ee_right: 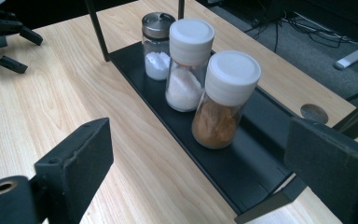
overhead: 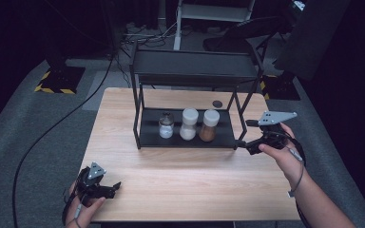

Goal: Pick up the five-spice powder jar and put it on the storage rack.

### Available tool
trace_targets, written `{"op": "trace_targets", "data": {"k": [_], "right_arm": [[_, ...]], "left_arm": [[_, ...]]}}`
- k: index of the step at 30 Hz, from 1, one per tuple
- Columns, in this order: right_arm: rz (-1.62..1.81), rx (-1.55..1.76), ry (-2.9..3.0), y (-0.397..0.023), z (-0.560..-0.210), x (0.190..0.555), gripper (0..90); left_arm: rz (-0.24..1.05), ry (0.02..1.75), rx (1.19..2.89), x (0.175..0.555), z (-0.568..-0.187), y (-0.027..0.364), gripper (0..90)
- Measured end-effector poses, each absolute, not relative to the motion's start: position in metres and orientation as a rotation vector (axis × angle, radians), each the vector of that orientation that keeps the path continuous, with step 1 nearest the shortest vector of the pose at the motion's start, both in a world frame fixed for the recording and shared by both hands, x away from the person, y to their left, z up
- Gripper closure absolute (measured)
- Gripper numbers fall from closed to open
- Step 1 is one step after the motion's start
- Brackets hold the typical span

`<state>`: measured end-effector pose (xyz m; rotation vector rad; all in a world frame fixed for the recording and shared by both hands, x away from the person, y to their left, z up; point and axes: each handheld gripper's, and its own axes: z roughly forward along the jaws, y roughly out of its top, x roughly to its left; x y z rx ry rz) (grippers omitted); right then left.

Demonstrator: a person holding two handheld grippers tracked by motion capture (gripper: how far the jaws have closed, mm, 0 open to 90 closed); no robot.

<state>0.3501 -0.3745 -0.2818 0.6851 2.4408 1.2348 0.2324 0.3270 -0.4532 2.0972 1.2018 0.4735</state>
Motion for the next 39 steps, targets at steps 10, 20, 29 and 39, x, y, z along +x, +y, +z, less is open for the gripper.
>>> {"op": "trace_targets", "data": {"k": [10,20,29,39], "right_arm": [[1.237,0.710,2.445,-0.382,-0.299,0.344,7.3],[1.197,0.737,2.461,-0.389,-0.329,0.343,6.3],[1.170,0.763,2.494,-0.393,-0.360,0.346,5.5],[1.190,0.826,2.484,-0.401,-0.399,0.347,5.5]], "left_arm": [[0.474,1.201,2.097,0.232,-0.453,0.327,2.5],[0.474,1.202,2.097,0.232,-0.453,0.327,2.5],[0.474,1.204,2.098,0.233,-0.453,0.327,2.5],[0.474,1.204,2.098,0.233,-0.453,0.327,2.5]]}}
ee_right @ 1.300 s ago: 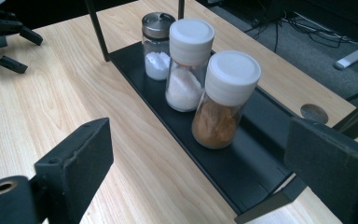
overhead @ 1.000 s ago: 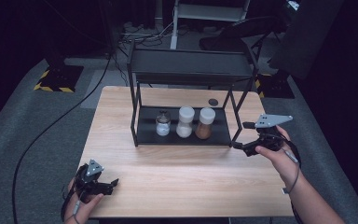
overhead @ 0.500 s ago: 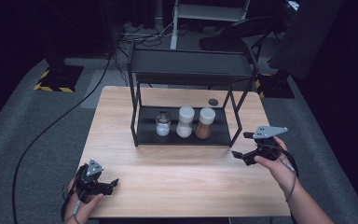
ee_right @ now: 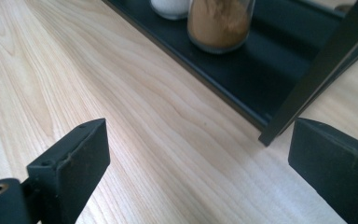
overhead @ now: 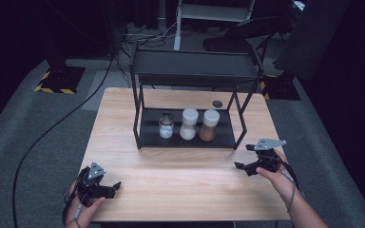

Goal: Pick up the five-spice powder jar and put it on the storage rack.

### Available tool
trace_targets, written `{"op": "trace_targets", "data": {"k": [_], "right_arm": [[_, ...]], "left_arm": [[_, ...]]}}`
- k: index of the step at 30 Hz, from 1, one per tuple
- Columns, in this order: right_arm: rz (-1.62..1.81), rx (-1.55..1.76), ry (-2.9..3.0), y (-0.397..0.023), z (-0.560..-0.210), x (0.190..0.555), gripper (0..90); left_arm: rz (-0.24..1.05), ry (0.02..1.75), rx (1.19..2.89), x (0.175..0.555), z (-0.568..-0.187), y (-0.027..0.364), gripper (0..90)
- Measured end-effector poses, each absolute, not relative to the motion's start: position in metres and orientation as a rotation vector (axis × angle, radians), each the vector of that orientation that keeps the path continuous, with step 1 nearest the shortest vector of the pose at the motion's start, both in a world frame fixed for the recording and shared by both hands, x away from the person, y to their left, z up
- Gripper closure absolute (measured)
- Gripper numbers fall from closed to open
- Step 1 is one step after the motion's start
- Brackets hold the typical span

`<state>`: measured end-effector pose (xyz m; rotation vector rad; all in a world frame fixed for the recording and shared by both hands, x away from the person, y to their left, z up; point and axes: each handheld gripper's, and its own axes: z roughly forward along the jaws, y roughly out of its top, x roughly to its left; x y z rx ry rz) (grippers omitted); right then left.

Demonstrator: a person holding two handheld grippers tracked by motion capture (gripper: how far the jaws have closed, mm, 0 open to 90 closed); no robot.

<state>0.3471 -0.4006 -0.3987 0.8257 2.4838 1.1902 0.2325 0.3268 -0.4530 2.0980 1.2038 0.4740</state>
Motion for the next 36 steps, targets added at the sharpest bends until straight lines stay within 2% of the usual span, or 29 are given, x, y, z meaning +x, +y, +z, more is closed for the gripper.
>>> {"op": "trace_targets", "data": {"k": [9,20,36], "right_arm": [[1.187,0.883,2.485,-0.407,-0.428,0.348,4.0],[1.141,0.943,2.504,-0.407,-0.446,0.351,3.8],[1.070,0.901,2.503,-0.400,-0.452,0.348,3.1]], "left_arm": [[0.474,1.204,2.099,0.233,-0.453,0.327,2.5],[0.474,1.204,2.098,0.233,-0.453,0.327,2.5],[0.473,1.206,2.099,0.233,-0.453,0.326,2.4]]}}
